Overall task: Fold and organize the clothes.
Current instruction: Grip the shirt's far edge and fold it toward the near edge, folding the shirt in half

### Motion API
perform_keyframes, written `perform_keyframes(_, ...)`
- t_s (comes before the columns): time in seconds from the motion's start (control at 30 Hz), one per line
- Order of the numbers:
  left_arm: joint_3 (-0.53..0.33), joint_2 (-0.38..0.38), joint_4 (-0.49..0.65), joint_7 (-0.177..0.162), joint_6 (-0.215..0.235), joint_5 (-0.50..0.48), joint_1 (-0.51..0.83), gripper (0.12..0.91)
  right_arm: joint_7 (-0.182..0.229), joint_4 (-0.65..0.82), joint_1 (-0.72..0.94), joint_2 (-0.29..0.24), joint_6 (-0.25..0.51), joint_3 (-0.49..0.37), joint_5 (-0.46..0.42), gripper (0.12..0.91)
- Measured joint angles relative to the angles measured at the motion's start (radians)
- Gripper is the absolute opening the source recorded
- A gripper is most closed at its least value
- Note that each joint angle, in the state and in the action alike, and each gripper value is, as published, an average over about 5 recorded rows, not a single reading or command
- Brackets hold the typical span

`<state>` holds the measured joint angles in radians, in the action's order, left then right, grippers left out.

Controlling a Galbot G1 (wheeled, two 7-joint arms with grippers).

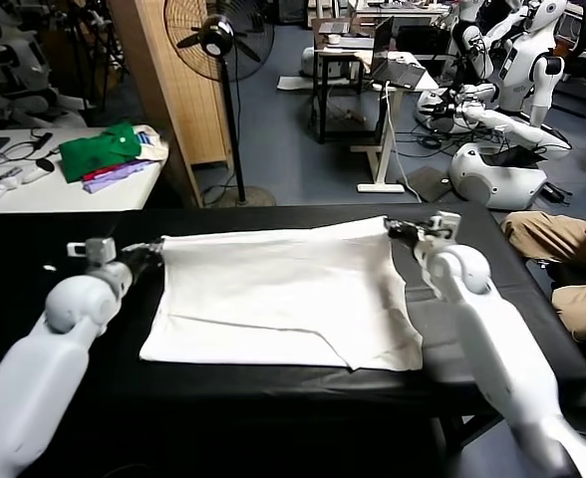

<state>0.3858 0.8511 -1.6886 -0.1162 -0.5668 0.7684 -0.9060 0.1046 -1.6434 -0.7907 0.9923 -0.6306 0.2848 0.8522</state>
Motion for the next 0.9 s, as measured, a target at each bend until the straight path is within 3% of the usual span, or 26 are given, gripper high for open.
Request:
perform_keyframes(0.33, 0.097, -0.010, -0.139, -0.021, 0.011, -0.044, -0.230, 0.126, 0.067, -0.217, -0.197, -0.072, -0.105, 0.025, -0.022, 0.122)
perform_keyframes(0.9, 0.163, 0.023, -0.236, -0.033, 0.026, -0.111, -0.454, 0.126, 0.064, -0.299, -0.343, -0.075, -0.106, 0.050, -0.107, 0.122)
